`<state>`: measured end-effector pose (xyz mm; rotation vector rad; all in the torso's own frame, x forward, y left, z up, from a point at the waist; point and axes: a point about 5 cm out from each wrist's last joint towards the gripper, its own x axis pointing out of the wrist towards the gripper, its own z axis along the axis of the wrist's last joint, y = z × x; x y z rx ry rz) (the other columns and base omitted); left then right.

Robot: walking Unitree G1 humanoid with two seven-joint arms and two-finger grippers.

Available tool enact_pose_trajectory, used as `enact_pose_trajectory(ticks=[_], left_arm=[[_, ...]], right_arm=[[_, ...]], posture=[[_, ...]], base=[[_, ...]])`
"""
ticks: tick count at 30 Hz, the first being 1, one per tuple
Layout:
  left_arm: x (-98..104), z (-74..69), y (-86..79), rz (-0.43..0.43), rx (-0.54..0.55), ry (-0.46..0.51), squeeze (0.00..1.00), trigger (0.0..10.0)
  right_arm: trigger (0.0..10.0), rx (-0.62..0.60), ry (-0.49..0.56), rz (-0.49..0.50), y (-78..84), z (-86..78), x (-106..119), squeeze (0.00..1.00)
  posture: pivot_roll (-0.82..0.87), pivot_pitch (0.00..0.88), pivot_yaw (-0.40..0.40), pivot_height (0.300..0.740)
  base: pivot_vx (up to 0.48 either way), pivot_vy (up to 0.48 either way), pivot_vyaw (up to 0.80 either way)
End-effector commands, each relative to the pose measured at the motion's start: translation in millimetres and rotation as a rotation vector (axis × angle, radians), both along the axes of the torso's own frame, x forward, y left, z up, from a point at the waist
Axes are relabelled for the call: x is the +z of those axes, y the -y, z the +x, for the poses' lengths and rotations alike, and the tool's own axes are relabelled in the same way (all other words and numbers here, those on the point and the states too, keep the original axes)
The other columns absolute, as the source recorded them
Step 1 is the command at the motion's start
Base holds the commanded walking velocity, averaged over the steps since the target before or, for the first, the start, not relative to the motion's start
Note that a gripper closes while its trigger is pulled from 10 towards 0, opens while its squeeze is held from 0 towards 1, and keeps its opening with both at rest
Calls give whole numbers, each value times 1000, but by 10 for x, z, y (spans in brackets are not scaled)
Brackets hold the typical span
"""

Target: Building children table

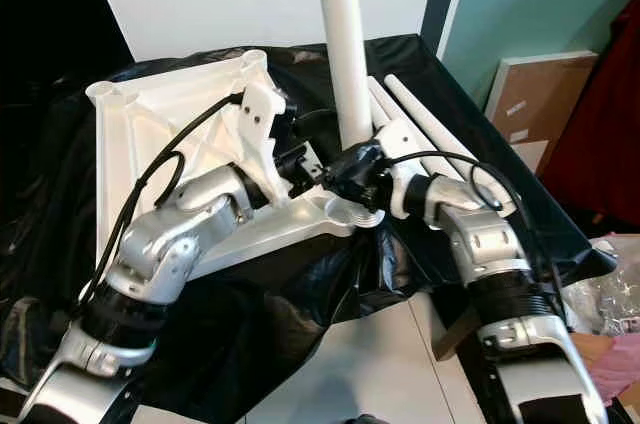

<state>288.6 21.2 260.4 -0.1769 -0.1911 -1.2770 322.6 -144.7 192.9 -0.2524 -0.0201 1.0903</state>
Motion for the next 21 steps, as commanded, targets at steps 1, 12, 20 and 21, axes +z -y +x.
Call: enact_pose_trajectory(ticks=[1,12,20,21], left_arm=[[75,-29,28,-33,-97,7,0,10000],[286,-37,-20,-159,-199,-35,0,10000],[194,55,-37,-82,-154,-27,0,0],[188,67,-40,-76,-143,-26,0,0]], right_arm=[[10000,113,-30,2,-107,-108,-36,0],[10000,145,-64,-18,-97,-140,-89,0],[10000,142,-93,-17,-68,-157,-102,0],[10000,143,-96,-16,-67,-158,-104,0]], posture=[[-21,36,-3,740],[-24,33,1,740],[-24,33,1,740],[-24,34,0,740]], base=[[0,0,0],[0,0,0],[0,0,0],[0,0,0]])
